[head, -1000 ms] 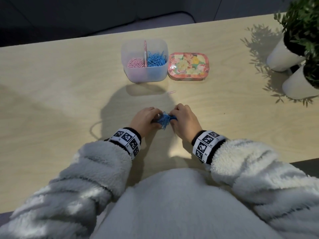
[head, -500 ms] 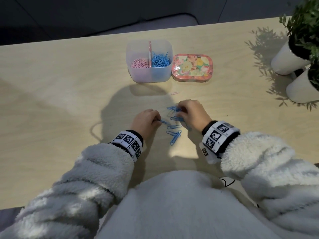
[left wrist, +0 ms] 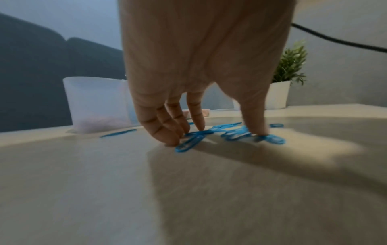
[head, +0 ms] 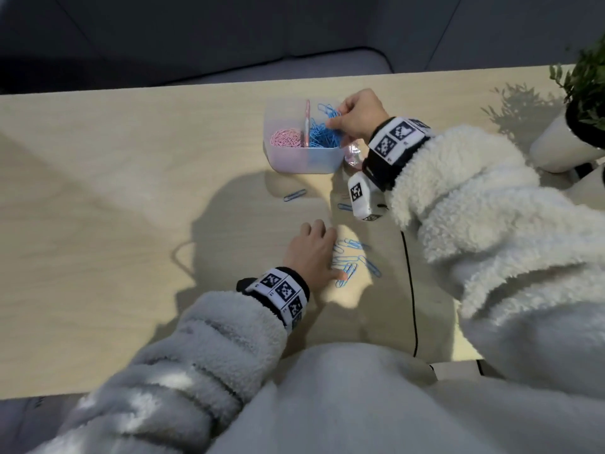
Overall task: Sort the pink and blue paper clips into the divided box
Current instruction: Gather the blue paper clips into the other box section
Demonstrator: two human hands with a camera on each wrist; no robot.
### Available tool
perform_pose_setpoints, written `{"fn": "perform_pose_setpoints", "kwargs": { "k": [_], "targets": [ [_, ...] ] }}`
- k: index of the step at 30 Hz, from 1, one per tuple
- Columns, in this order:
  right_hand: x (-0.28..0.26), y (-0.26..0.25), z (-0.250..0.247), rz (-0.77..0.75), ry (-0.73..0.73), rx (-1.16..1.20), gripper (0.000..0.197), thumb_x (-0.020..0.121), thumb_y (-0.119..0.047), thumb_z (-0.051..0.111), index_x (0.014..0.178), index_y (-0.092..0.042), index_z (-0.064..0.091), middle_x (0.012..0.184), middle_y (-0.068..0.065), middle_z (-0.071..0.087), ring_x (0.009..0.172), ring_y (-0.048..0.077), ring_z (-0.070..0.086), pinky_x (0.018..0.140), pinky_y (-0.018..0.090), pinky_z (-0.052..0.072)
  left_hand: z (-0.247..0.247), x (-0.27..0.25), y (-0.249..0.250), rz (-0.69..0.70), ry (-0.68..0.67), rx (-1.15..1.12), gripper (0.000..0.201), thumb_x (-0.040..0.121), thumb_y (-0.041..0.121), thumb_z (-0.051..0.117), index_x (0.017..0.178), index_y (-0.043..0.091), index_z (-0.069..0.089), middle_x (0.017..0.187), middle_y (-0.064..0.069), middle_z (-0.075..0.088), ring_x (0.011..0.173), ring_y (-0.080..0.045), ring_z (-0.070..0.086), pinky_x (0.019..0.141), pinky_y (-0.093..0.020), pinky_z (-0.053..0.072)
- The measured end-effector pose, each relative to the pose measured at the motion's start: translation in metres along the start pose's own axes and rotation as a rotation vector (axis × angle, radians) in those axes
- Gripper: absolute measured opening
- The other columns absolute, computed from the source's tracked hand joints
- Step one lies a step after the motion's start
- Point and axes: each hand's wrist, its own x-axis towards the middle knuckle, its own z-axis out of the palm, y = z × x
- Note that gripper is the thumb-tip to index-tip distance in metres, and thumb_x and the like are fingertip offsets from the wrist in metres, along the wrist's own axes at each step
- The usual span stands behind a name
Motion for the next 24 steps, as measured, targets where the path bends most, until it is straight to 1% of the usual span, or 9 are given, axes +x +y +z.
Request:
{"fn": "perform_pose_setpoints", "kwargs": {
  "k": [2,4,8,10,13,15,17,20,24],
  "targets": [
    [0.004,-0.006,0.003,0.019,-0.015,-0.102,0.025,0.078,-0.01,0.072,0.063,-0.01,0.052,0.08,0.015,0.067,0.073,0.029,0.07,0.07,0.041,0.06,0.002,0.002,-0.002,0.01,0.013,-0.031,0.049,0.077,0.037,0.064,0.114,0.008,0.049,0.117,-0.013,0.047,0.108,-0.032,0.043,0.093,-0.042,0.04],
    [0.003,-0.009,0.002,0.006,-0.035,-0.151,0.017,0.08,-0.013,0.071,0.072,-0.006,0.058,0.089,0.019,0.069,0.074,0.031,0.07,0.075,0.042,0.059,0.001,0.003,-0.006,0.016,0.002,-0.071,0.036,0.082,0.026,0.06,0.113,0.008,0.051,0.117,-0.013,0.049,0.109,-0.032,0.044,0.093,-0.039,0.038],
    [-0.017,-0.003,-0.01,-0.114,0.074,-0.137,0.01,0.088,-0.01,0.06,0.09,-0.003,0.066,0.092,0.013,0.065,0.069,0.025,0.067,0.068,0.033,0.059,-0.003,0.007,-0.014,0.028,-0.025,-0.155,0.021,0.085,0.014,0.055,0.105,0.006,0.058,0.113,-0.015,0.052,0.105,-0.033,0.048,0.089,-0.036,0.036],
    [-0.038,0.019,-0.014,-0.172,0.099,-0.213,0.021,0.089,-0.01,0.052,0.073,-0.006,0.065,0.082,0.015,0.066,0.065,0.019,0.062,0.061,0.032,0.053,-0.003,0.007,-0.017,0.043,-0.007,-0.182,0.019,0.086,0.013,0.054,0.103,0.006,0.059,0.111,-0.016,0.053,0.103,-0.034,0.05,0.089,-0.039,0.039],
    [-0.079,0.075,-0.013,-0.119,-0.133,-0.402,0.024,0.082,-0.014,0.055,0.058,-0.015,0.054,0.068,0.013,0.062,0.047,0.009,0.051,0.051,0.026,0.037,-0.001,0.005,-0.018,0.062,0.008,-0.195,0.026,0.083,0.022,0.06,0.105,0.008,0.059,0.109,-0.015,0.053,0.1,-0.033,0.051,0.088,-0.04,0.042],
    [-0.107,0.111,-0.009,-0.064,-0.29,-0.461,0.022,0.075,-0.016,0.07,0.063,-0.02,0.051,0.067,0.002,0.057,0.06,0.015,0.05,0.061,0.026,0.037,0.0,0.005,-0.018,0.068,0.001,-0.169,0.029,0.08,0.022,0.063,0.106,0.009,0.057,0.109,-0.014,0.053,0.101,-0.032,0.051,0.088,-0.042,0.043],
    [-0.128,0.138,-0.001,-0.057,-0.35,-0.442,0.03,0.067,-0.018,0.079,0.08,-0.018,0.052,0.07,-0.003,0.052,0.068,0.019,0.046,0.066,0.028,0.037,0.0,0.006,-0.016,0.072,-0.011,-0.148,0.025,0.082,0.016,0.06,0.105,0.008,0.057,0.108,-0.014,0.054,0.102,-0.033,0.051,0.086,-0.043,0.043],
    [-0.135,0.158,0.014,-0.123,-0.228,-0.453,0.041,0.066,-0.02,0.079,0.099,-0.012,0.056,0.084,-0.002,0.049,0.079,0.02,0.047,0.075,0.032,0.04,0.002,0.007,-0.009,0.108,-0.039,-0.064,0.019,0.087,0.01,0.049,0.104,0.007,0.057,0.108,-0.016,0.055,0.103,-0.032,0.051,0.083,-0.042,0.04],
    [-0.129,0.156,0.035,-0.15,-0.093,-0.429,0.015,0.073,-0.015,0.068,0.087,-0.013,0.062,0.086,0.006,0.06,0.089,0.029,0.057,0.074,0.032,0.042,0.0,0.01,-0.012,0.114,-0.043,-0.054,0.018,0.088,0.009,0.049,0.103,0.006,0.058,0.106,-0.017,0.056,0.101,-0.032,0.053,0.081,-0.04,0.038]
  ]
}}
